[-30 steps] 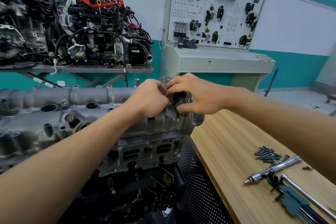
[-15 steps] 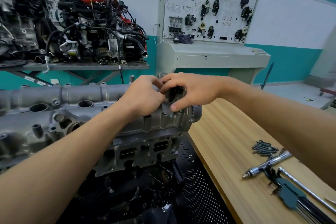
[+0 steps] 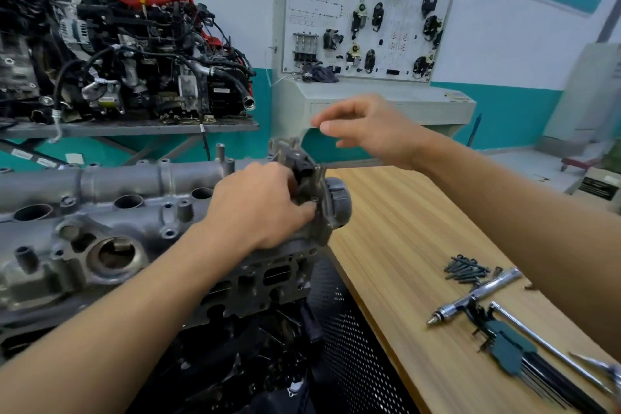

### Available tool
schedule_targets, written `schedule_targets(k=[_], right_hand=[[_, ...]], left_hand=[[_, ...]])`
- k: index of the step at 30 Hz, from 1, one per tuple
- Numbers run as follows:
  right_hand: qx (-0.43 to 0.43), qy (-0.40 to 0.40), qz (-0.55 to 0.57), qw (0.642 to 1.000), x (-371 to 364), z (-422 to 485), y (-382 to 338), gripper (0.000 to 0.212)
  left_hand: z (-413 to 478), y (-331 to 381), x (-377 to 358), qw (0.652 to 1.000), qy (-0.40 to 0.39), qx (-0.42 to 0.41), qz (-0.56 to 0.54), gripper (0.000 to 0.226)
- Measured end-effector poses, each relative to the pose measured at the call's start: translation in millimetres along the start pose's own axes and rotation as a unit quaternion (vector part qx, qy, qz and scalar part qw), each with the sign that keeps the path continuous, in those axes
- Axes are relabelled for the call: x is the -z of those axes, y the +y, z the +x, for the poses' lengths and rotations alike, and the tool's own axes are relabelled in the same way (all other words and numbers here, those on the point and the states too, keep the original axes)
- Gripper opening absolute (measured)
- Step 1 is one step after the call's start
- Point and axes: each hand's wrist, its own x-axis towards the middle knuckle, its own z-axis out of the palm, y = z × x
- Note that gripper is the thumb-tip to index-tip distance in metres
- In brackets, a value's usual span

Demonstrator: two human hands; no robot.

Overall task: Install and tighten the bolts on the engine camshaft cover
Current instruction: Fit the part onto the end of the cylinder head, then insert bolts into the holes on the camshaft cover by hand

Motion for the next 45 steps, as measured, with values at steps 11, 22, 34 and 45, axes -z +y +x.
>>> schedule_targets(k=[11,22,34,45], right_hand=[[-0.253,-0.191,-0.498,0.807,66,-74,166,0.041],[-0.358,-0.277,-0.42,0.786,91,-99,252,0.08],[-0.28,-0.275,-0.443,0.806,104,-101,293,0.025],[-0.345,-0.286,-0.35,0.823,116,-96,286,0.023]], left_hand=[[-16,39,-1,0.999,0.035,0.001,0.034,0.024],[-11,107,-88,0.984,-0.079,-0.152,-0.057,0.025],[29,147,-203,0.954,-0.26,-0.106,-0.101,0.024],[36,167,-243,0.954,-0.255,-0.087,-0.13,0.073]])
